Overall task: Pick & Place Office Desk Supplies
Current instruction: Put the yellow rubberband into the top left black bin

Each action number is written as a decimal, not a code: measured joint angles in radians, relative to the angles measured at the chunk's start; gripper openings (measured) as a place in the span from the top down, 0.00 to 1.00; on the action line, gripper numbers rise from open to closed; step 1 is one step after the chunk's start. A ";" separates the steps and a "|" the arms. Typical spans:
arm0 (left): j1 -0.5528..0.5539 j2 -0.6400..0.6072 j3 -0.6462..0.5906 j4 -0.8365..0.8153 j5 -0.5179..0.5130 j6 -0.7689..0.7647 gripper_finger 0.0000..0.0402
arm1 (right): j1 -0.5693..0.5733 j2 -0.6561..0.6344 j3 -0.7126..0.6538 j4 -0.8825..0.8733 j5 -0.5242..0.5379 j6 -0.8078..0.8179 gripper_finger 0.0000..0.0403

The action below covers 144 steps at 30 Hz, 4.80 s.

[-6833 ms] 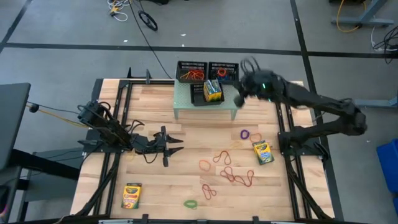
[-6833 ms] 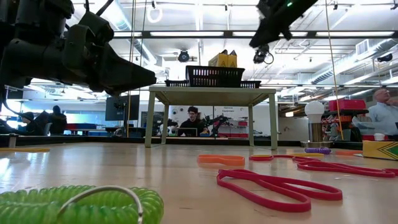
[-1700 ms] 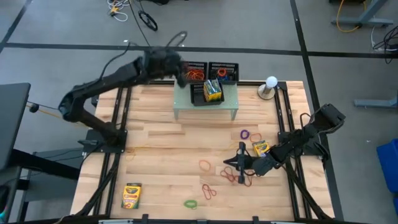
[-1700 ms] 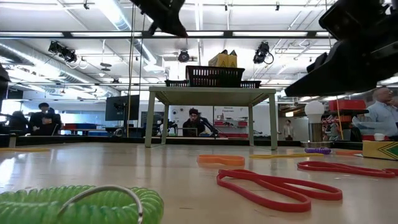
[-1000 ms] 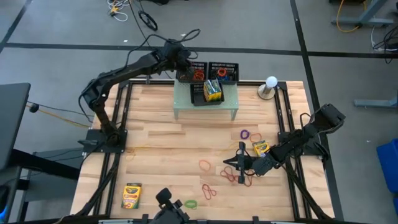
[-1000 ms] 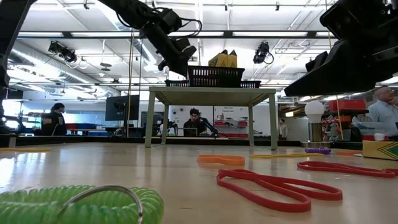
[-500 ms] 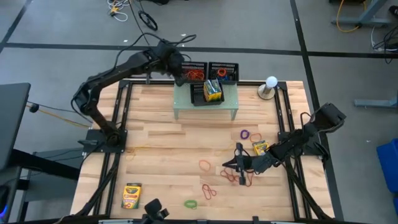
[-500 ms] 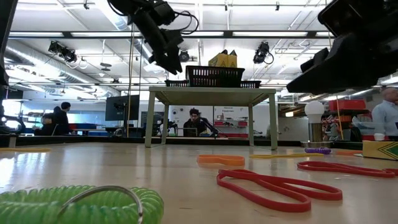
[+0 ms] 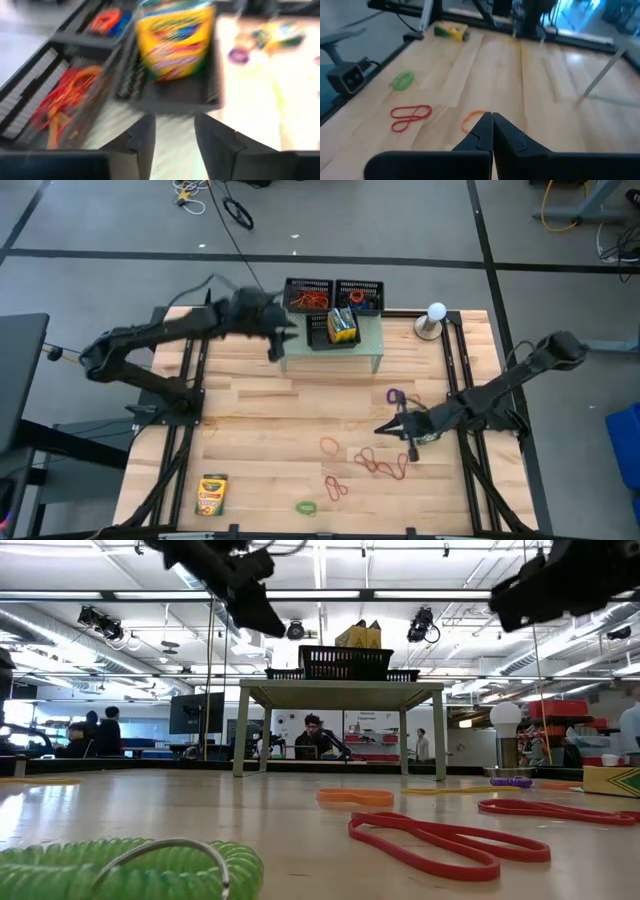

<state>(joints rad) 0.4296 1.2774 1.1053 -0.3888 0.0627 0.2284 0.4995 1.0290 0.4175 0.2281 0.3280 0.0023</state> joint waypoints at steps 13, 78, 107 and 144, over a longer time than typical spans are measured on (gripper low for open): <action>-0.330 -0.156 -0.601 0.795 -0.021 -0.039 0.73 | -0.038 -0.445 -0.280 0.111 -0.011 -0.033 0.99; -0.976 -0.097 -0.441 0.084 -0.561 -0.649 0.72 | -0.038 -0.693 -0.409 0.054 0.139 -0.018 0.94; -1.207 0.247 -0.211 -0.349 -0.453 -1.025 0.74 | -0.038 -0.694 -0.409 0.052 0.136 -0.018 0.94; -1.114 0.079 -0.407 -0.462 -0.301 -1.176 0.71 | -0.038 -0.693 -0.409 0.051 0.139 -0.018 0.94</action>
<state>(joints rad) -0.6841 1.3565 0.6982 -0.8503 -0.2380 -0.9477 0.4618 0.3355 0.0086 0.2787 0.4667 -0.0154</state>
